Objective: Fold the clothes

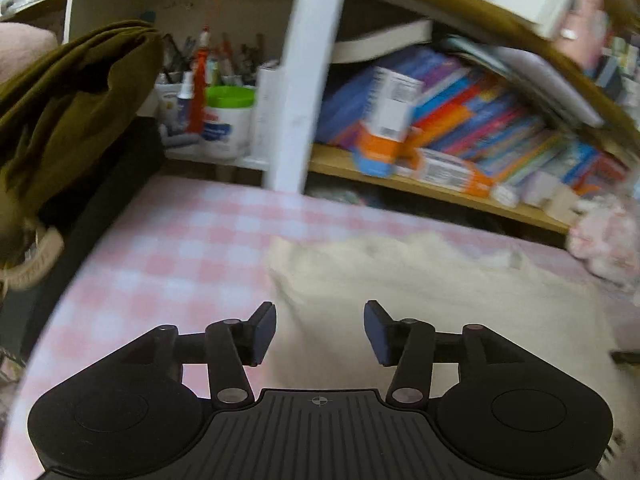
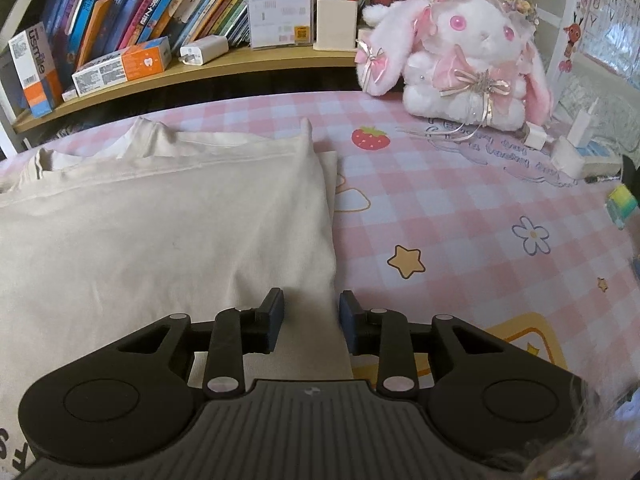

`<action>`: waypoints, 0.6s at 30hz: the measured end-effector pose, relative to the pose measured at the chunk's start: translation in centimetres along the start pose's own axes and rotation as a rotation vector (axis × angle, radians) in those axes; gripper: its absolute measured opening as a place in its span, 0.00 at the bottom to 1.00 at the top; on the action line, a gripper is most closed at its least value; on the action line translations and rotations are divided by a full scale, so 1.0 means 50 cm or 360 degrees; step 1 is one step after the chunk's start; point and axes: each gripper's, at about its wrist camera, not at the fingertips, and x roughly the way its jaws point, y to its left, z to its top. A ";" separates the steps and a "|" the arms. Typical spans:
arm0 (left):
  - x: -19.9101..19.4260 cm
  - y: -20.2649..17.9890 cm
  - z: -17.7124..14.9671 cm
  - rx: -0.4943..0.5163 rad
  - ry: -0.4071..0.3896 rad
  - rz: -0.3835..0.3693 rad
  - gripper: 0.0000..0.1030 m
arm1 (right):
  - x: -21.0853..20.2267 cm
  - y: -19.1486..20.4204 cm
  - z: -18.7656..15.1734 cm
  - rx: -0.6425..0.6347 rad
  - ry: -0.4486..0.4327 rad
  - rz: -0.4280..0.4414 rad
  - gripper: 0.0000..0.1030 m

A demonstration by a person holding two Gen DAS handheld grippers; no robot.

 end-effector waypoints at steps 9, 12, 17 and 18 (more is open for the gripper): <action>-0.087 -0.107 -0.110 -0.0123 0.0062 -0.0014 0.54 | -0.018 0.002 -0.004 -0.0142 0.0000 0.0094 0.06; -0.101 -0.138 -0.128 -0.0125 0.0058 0.0055 0.54 | -0.015 -0.001 -0.008 -0.0173 0.0013 0.0129 0.10; -0.132 -0.180 -0.166 -0.0221 0.0015 0.0165 0.68 | -0.032 -0.011 -0.013 -0.0215 -0.0006 0.0192 0.33; -0.134 -0.189 -0.173 -0.0231 0.0018 0.0187 0.68 | -0.041 -0.014 -0.017 -0.0224 -0.0021 0.0209 0.36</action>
